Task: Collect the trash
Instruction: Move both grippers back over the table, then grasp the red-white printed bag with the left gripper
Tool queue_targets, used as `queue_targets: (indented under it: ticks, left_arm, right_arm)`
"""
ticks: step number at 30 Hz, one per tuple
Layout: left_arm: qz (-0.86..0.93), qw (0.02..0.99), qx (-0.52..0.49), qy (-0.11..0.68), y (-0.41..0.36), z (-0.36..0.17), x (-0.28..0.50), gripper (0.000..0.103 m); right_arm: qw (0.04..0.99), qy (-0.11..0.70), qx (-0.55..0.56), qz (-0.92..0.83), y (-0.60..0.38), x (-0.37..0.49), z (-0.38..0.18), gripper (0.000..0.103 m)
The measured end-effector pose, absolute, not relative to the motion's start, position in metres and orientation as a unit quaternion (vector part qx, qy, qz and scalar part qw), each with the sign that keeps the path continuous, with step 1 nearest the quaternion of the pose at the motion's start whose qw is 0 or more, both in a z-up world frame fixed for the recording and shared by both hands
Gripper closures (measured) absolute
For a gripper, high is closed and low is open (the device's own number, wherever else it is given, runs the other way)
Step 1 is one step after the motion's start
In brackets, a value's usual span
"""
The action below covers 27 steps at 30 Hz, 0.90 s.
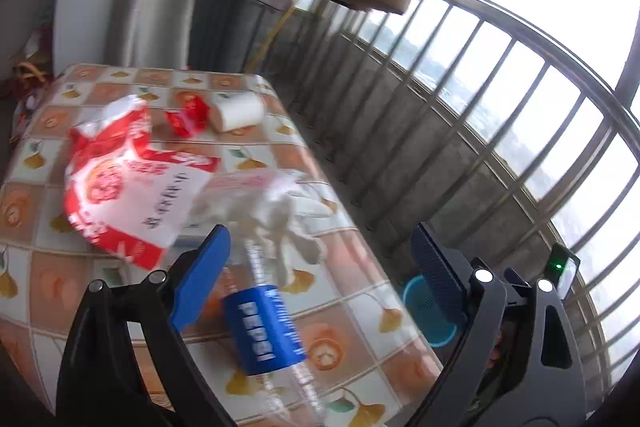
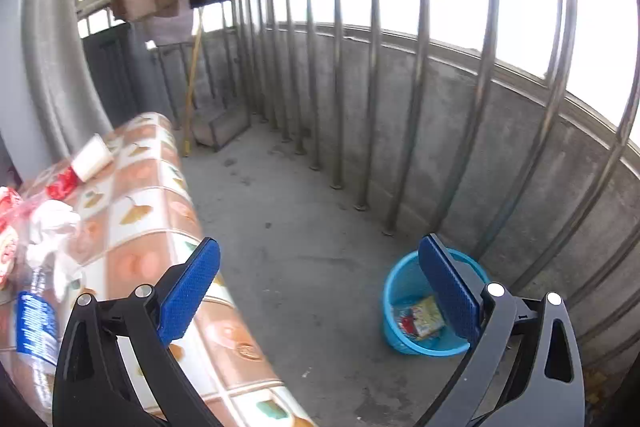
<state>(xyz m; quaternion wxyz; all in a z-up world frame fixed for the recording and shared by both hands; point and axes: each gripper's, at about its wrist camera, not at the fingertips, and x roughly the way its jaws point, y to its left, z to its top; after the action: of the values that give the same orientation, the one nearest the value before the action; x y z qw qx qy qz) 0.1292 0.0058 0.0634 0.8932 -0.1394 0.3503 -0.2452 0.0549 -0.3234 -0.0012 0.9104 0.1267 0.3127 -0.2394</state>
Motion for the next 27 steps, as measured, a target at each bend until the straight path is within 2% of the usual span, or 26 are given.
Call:
queue_targets:
  ticks: [4, 9, 10, 13, 20, 27]
  left_arm:
    - [-0.161, 0.905, -0.195, 0.342, 0.085, 0.050, 0.137, 0.016]
    - [-0.077, 0.898, -0.250, 0.354, 0.158, 0.033, 0.167, 0.017]
    - [-0.061, 0.898, -0.251, 0.356, 0.167, 0.032, 0.175, 0.022]
    - [-0.020, 0.894, -0.264, 0.362, 0.190, 0.016, 0.199, 0.029]
    - [-0.002, 0.855, -0.298, 0.425, 0.206, -0.031, 0.258, 0.037]
    - [-0.087, 0.857, -0.282, 0.422, 0.188, -0.039, 0.245, 0.037]
  right_arm:
    - [0.932, 0.291, 0.136, -0.167, -0.293, 0.065, 0.012, 0.006]
    - [0.933, 0.315, 0.133, -0.110, -0.253, 0.087, 0.017, 0.006]
    - [0.932, 0.321, 0.134, -0.102, -0.248, 0.091, 0.016, 0.006]
    - [0.929, 0.334, 0.133, -0.085, -0.236, 0.099, 0.013, 0.006]
    - [0.921, 0.363, 0.132, -0.059, -0.226, 0.114, 0.002, 0.007]
    - [0.911, 0.384, 0.143, -0.047, -0.222, 0.128, -0.008, 0.007]
